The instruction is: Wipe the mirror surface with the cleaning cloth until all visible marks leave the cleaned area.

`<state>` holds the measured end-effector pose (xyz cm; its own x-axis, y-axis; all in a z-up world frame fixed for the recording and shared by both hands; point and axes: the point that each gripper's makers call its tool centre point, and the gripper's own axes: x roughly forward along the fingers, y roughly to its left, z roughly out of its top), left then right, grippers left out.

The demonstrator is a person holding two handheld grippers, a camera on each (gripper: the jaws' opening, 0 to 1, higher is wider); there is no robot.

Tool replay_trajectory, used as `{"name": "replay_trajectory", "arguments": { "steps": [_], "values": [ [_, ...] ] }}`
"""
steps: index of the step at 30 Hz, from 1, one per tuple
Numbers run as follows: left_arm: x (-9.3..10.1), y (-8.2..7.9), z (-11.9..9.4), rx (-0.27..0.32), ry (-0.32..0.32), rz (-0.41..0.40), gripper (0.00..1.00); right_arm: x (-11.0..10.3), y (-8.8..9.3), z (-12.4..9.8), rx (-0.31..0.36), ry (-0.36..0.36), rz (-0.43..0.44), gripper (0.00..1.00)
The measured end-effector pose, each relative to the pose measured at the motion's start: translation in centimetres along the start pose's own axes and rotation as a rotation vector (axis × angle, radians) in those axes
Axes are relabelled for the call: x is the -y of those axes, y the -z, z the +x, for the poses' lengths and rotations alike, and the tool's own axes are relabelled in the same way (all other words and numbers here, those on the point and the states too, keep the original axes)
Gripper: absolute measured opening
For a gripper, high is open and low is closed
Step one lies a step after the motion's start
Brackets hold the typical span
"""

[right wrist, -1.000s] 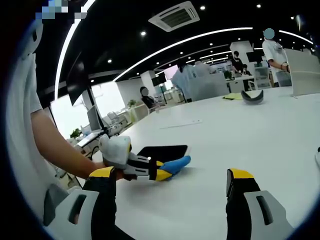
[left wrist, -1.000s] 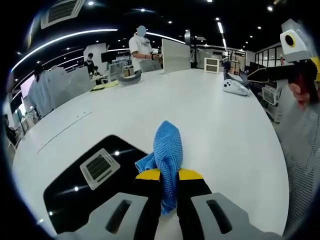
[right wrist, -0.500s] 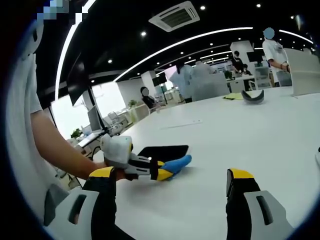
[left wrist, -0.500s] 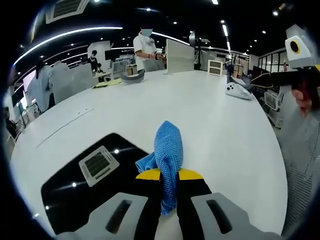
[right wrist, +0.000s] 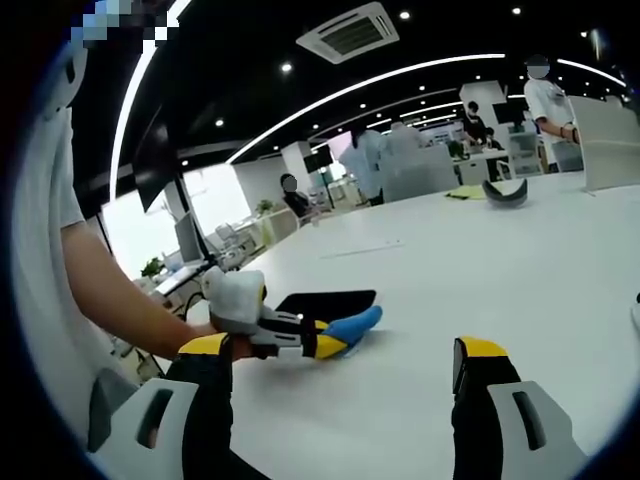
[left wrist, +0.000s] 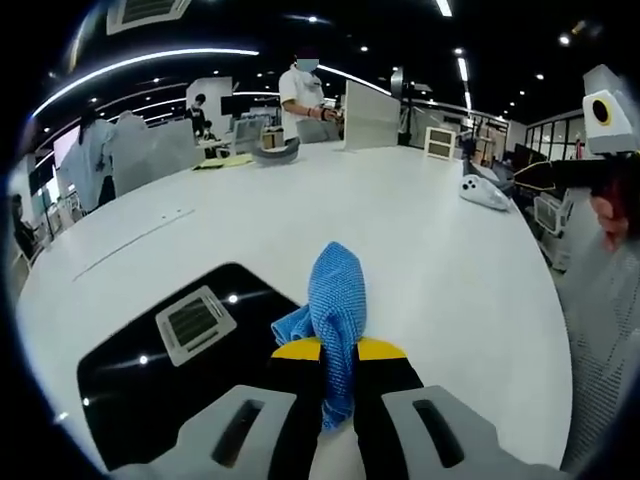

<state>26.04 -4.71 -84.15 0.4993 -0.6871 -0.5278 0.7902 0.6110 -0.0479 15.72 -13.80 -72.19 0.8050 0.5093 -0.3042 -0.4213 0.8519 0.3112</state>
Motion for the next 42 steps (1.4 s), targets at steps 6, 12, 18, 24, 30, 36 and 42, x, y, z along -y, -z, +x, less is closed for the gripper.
{"name": "replay_trajectory", "arguments": {
  "steps": [6,12,18,24,30,36,42],
  "values": [
    [-0.5,-0.1,0.2,0.008,-0.016,-0.014,0.07,0.0,0.0,0.0,0.000,-0.002,0.001,0.91],
    [-0.7,-0.1,0.2,0.010,-0.019,-0.010,0.07,0.1,0.2,0.1,-0.005,-0.002,0.002,0.91],
    [-0.9,-0.2,0.3,0.013,-0.021,-0.008,0.07,0.1,0.1,0.1,-0.003,0.001,0.005,0.91],
    [-1.3,-0.3,0.5,0.014,-0.026,-0.011,0.07,0.2,0.1,0.2,-0.002,0.001,0.006,0.91],
    [-1.7,-0.4,0.6,0.015,-0.032,-0.005,0.07,0.3,0.1,0.2,-0.003,0.005,0.009,0.91],
    [-2.3,-0.6,0.7,0.016,-0.042,-0.006,0.07,0.4,0.1,0.2,-0.001,0.009,0.013,0.91],
    [-2.9,-0.6,0.8,0.015,-0.050,-0.006,0.07,0.5,0.2,0.2,-0.004,0.009,0.014,0.91]
  ]
}}
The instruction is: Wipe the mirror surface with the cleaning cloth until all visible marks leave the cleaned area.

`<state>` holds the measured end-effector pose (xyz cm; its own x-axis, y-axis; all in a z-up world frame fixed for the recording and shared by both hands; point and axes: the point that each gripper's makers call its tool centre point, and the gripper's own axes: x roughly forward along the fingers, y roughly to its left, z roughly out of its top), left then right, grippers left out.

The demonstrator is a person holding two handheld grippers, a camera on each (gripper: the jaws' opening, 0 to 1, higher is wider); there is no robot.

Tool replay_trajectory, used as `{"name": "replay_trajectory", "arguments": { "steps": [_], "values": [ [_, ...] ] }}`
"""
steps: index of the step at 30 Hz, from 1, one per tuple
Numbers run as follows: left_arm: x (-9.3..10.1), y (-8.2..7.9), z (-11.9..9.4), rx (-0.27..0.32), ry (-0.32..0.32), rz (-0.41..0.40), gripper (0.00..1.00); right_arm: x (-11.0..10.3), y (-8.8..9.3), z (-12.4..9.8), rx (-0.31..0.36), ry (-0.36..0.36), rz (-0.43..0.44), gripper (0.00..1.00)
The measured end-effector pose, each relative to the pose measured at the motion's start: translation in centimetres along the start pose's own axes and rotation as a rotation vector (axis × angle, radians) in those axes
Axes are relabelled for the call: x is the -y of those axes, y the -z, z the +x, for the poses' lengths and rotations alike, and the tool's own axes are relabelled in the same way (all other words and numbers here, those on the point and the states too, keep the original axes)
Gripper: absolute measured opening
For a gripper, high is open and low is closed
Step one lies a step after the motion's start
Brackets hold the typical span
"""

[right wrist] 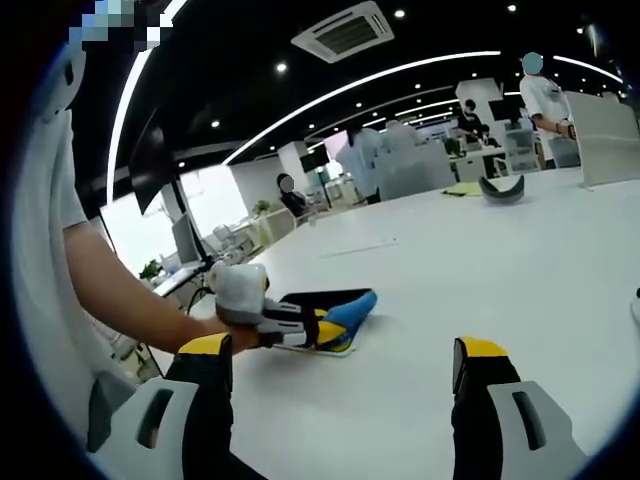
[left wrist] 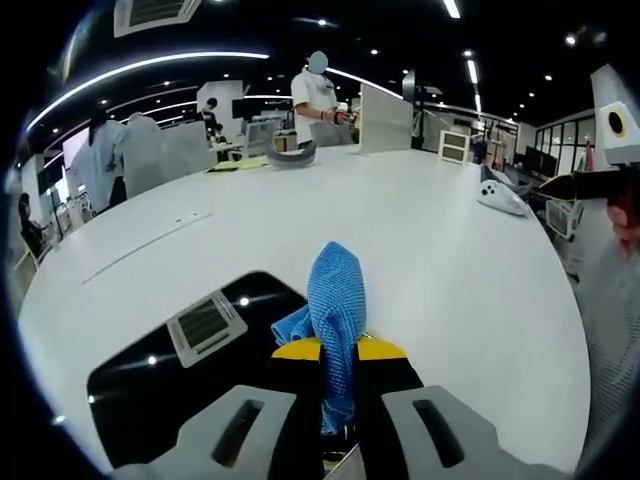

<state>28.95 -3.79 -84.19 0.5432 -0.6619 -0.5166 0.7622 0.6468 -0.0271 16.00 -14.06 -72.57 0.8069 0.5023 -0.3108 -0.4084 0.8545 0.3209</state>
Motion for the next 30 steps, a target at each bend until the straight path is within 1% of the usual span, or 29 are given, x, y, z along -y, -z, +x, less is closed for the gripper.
{"name": "replay_trajectory", "arguments": {
  "steps": [7,11,14,30],
  "values": [
    [-0.7,-0.1,0.2,0.000,-0.015,-0.003,0.07,0.1,0.0,0.0,-0.001,0.000,0.004,0.91],
    [-1.1,-0.2,0.2,0.000,-0.017,0.008,0.07,0.1,0.1,0.1,-0.002,0.000,0.005,0.91],
    [-1.7,-0.3,0.3,0.001,-0.024,-0.004,0.07,0.2,0.1,0.1,-0.001,0.003,0.005,0.91],
    [-3.0,-0.5,0.6,0.007,-0.043,-0.003,0.07,0.2,0.3,0.1,-0.011,0.004,0.010,0.91]
  ]
}}
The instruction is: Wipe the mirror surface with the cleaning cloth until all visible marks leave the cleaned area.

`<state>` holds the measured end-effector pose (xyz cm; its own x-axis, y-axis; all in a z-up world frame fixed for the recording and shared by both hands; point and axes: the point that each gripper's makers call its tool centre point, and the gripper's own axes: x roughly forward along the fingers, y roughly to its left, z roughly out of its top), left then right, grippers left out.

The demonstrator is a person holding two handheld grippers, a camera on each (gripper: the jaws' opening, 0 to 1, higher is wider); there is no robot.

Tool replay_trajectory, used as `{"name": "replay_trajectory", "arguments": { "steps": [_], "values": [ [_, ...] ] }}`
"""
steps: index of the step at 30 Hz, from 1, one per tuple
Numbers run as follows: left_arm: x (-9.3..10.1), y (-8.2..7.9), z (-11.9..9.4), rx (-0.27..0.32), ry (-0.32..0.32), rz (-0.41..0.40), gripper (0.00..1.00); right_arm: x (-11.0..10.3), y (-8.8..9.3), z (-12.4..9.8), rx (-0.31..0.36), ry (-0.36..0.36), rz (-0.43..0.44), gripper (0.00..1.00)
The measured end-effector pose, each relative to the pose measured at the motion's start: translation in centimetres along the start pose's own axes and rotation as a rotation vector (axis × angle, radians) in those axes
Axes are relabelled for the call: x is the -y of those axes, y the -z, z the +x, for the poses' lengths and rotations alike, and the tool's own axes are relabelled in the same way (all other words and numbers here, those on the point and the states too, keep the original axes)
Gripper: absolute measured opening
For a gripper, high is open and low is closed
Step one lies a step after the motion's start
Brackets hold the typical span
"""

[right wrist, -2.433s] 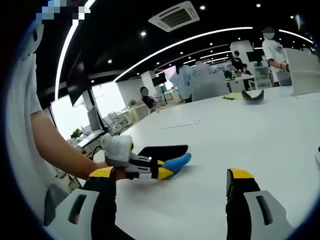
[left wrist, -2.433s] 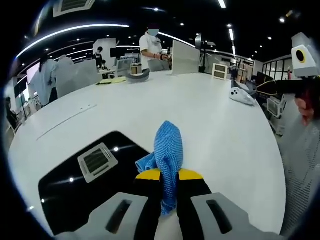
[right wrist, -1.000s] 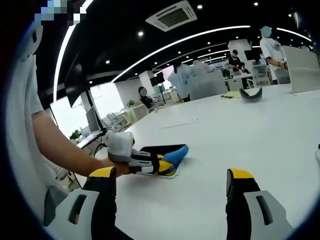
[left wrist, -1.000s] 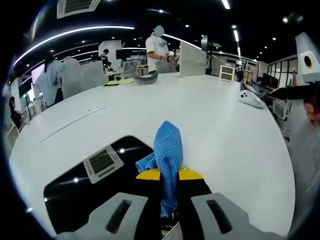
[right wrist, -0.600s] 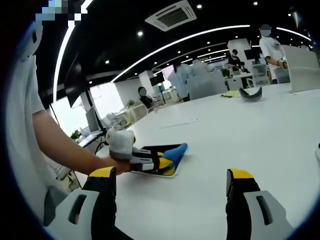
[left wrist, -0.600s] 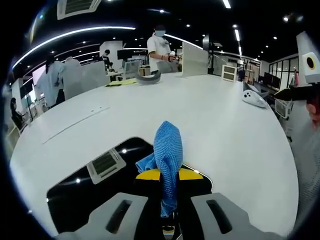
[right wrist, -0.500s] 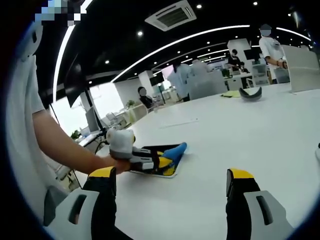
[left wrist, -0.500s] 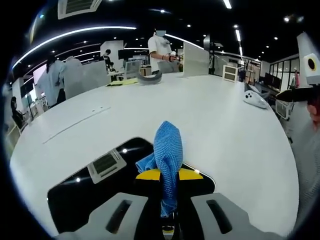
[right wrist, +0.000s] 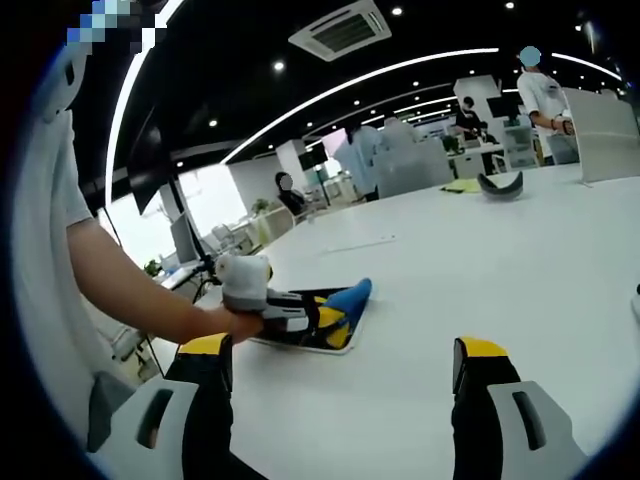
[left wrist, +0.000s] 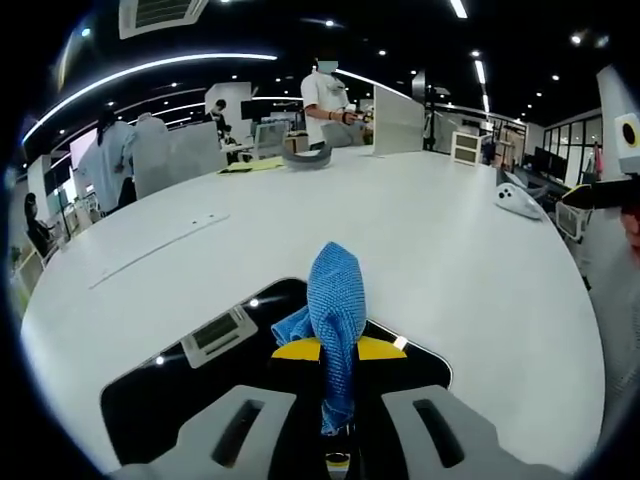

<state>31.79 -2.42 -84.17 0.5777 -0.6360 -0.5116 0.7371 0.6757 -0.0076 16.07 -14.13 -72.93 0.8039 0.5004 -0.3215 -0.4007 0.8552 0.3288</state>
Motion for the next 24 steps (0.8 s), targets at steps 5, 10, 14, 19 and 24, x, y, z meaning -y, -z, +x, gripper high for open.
{"name": "replay_trajectory", "arguments": {
  "steps": [5,10,14,19,24],
  "values": [
    [-0.6,-0.1,0.2,0.000,-0.005,0.003,0.07,0.1,0.0,0.0,0.001,0.003,0.002,0.91],
    [-1.3,-0.2,0.3,-0.001,-0.013,0.004,0.07,0.0,0.1,0.0,-0.005,0.000,0.002,0.91],
    [-1.7,-0.3,0.4,0.000,-0.018,0.003,0.07,0.1,0.2,0.1,-0.007,0.000,0.004,0.91],
    [-2.0,-0.3,0.6,0.002,-0.019,0.007,0.07,0.1,0.2,0.1,-0.008,0.001,0.006,0.91],
    [-2.4,-0.4,0.7,0.005,-0.026,0.004,0.07,0.2,0.2,0.1,-0.009,0.004,0.006,0.91]
  ]
}}
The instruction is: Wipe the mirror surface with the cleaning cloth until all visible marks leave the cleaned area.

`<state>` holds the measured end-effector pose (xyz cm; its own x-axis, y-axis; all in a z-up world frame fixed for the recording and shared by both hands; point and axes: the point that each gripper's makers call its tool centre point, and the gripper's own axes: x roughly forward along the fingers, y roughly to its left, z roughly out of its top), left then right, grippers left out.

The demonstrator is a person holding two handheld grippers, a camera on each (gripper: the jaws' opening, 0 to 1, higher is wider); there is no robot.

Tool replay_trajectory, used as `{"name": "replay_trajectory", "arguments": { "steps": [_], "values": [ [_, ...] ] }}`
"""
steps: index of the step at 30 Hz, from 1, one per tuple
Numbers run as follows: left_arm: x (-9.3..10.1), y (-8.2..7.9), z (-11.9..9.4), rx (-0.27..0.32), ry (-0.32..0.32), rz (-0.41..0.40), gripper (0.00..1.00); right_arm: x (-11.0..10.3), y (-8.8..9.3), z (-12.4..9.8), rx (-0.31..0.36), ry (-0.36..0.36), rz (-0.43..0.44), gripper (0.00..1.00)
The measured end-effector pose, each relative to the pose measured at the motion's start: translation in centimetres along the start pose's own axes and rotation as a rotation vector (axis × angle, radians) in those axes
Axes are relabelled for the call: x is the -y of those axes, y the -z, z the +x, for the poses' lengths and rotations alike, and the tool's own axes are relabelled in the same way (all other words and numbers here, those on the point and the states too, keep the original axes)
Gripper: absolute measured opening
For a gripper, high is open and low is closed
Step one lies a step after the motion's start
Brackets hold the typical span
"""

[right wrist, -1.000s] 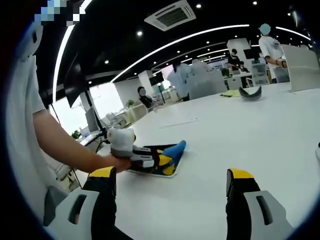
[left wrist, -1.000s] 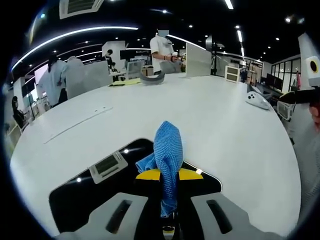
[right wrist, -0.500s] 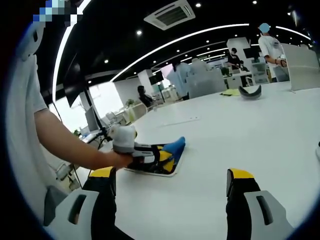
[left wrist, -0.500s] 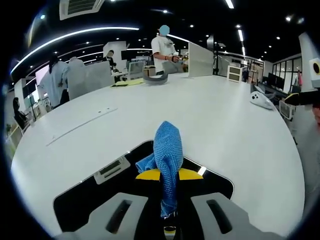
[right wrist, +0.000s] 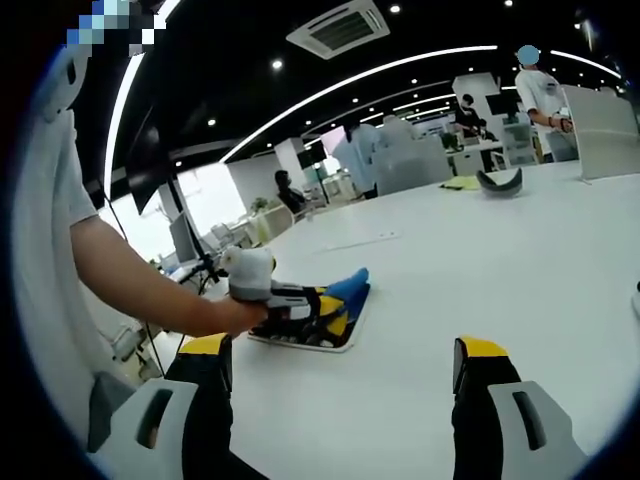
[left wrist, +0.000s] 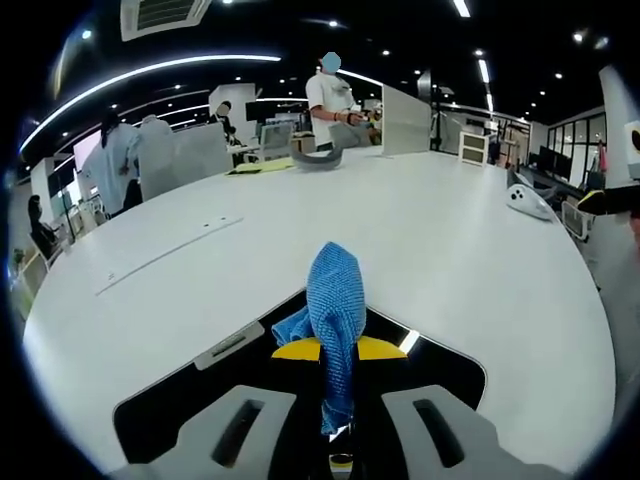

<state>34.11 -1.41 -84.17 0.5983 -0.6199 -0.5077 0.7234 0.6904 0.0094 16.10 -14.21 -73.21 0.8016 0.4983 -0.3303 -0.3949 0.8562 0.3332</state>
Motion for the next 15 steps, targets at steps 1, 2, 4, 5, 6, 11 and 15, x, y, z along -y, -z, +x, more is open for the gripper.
{"name": "replay_trajectory", "arguments": {
  "steps": [1,2,4,5,6,11,15],
  "values": [
    [-0.15,-0.01,0.08,0.001,-0.001,-0.002,0.07,0.04,0.01,0.00,0.000,0.001,0.001,0.91],
    [-0.19,-0.05,0.06,0.001,-0.002,-0.003,0.07,0.05,0.01,0.01,0.000,0.001,0.001,0.91],
    [-0.34,-0.12,0.09,0.001,-0.003,-0.003,0.07,0.08,0.03,0.03,0.000,0.002,0.002,0.91],
    [-0.43,-0.13,0.12,0.001,-0.005,-0.003,0.07,0.12,0.05,0.06,-0.001,0.003,0.002,0.91],
    [-0.51,-0.11,0.17,0.001,-0.006,-0.003,0.07,0.14,0.06,0.08,-0.001,0.004,0.002,0.91],
    [-0.82,-0.19,0.29,0.001,-0.004,-0.002,0.07,0.18,0.08,0.06,-0.002,0.005,0.003,0.91],
    [-1.08,-0.24,0.39,-0.003,-0.009,0.000,0.07,0.22,0.09,0.06,-0.001,0.006,0.004,0.91]
  ]
}}
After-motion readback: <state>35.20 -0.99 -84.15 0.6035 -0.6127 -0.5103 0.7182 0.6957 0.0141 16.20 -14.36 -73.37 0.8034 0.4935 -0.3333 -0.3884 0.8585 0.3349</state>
